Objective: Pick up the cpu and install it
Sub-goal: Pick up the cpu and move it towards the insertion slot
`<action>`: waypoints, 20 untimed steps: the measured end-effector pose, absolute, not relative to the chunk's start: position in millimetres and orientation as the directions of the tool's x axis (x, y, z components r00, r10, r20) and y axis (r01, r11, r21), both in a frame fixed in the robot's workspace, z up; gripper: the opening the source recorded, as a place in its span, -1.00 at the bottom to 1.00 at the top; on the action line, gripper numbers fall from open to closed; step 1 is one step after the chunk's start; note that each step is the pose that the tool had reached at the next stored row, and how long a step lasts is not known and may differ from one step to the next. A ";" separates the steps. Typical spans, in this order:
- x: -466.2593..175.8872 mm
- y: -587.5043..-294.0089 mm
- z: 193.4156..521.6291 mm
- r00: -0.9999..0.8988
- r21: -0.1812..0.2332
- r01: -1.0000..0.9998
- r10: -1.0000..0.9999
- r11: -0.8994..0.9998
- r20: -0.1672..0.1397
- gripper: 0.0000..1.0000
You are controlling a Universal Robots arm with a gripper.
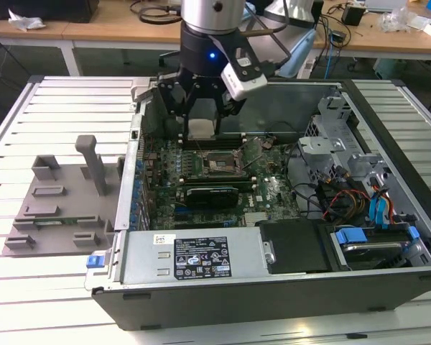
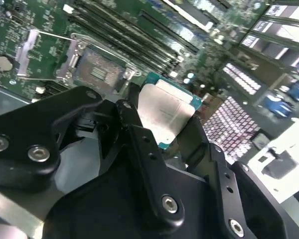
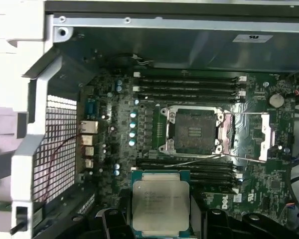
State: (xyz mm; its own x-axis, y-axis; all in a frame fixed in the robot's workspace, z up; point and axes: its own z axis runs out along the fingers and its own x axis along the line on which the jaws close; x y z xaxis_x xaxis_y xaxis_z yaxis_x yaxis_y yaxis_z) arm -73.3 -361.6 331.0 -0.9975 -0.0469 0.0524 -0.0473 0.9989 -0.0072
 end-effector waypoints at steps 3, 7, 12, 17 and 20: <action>-63.8 -354.2 324.4 -0.997 -0.007 -0.047 -0.047 0.999 0.055 0.09; -51.1 -343.5 315.4 -0.997 -0.007 -0.047 -0.047 0.999 0.059 0.09; -37.0 -332.0 305.2 -0.997 -0.006 -0.047 -0.047 0.999 0.062 0.09; -22.6 -320.8 292.2 -0.997 -0.006 -0.047 -0.047 0.999 0.066 0.09; -22.5 -318.7 284.3 -0.997 -0.007 -0.047 -0.047 0.999 0.066 0.09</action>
State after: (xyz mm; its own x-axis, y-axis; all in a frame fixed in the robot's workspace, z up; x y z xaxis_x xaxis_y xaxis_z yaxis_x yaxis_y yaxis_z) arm -22.5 -318.7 284.3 -0.9967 -0.0469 0.0661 -0.0475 0.9989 -0.0066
